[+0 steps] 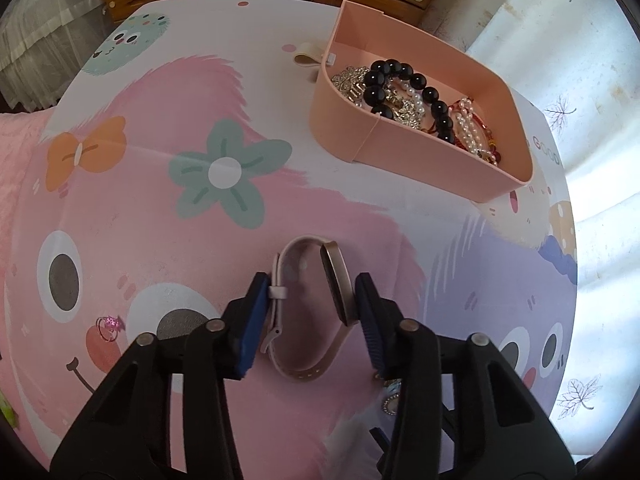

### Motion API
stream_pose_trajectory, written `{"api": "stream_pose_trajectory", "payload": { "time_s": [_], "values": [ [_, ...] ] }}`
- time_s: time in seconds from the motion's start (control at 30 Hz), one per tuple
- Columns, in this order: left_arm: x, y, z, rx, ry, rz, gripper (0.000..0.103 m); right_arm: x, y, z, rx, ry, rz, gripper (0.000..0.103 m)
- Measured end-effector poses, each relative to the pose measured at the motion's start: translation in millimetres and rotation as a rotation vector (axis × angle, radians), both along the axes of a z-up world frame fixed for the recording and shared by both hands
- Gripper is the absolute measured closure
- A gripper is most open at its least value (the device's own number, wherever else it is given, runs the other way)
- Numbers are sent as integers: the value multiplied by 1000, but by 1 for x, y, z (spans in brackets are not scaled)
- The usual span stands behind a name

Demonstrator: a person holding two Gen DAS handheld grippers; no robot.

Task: Organize jewelry
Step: 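Grasp the pink watch band with the left tool while the right tool grasps the pearl button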

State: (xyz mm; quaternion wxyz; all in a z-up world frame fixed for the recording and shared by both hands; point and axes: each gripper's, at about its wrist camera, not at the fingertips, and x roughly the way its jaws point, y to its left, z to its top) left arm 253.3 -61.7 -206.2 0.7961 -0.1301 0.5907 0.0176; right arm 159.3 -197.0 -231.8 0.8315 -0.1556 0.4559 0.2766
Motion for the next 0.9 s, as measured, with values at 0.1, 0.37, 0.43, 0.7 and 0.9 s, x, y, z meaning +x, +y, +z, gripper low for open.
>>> {"api": "stream_pose_trajectory", "payload": {
  "time_s": [0.1, 0.37, 0.43, 0.7, 0.9],
  "values": [
    [-5, 7, -2, -23, -9, 3, 76, 4, -1, 0, 4, 5, -1, 72],
    [-15, 22, 2, -51, -43, 4, 84, 12, 7, -9, -7, 35, -11, 72],
    [-18, 25, 7, -55, -68, -2, 84, 15, 7, -12, -8, 45, -20, 72],
    [-28, 32, 31, -59, -157, -46, 84, 20, 7, -15, -19, 47, -58, 88],
    [-28, 34, 41, -68, -177, -79, 84, 22, 9, -14, -26, 57, -75, 88]
  ]
}}
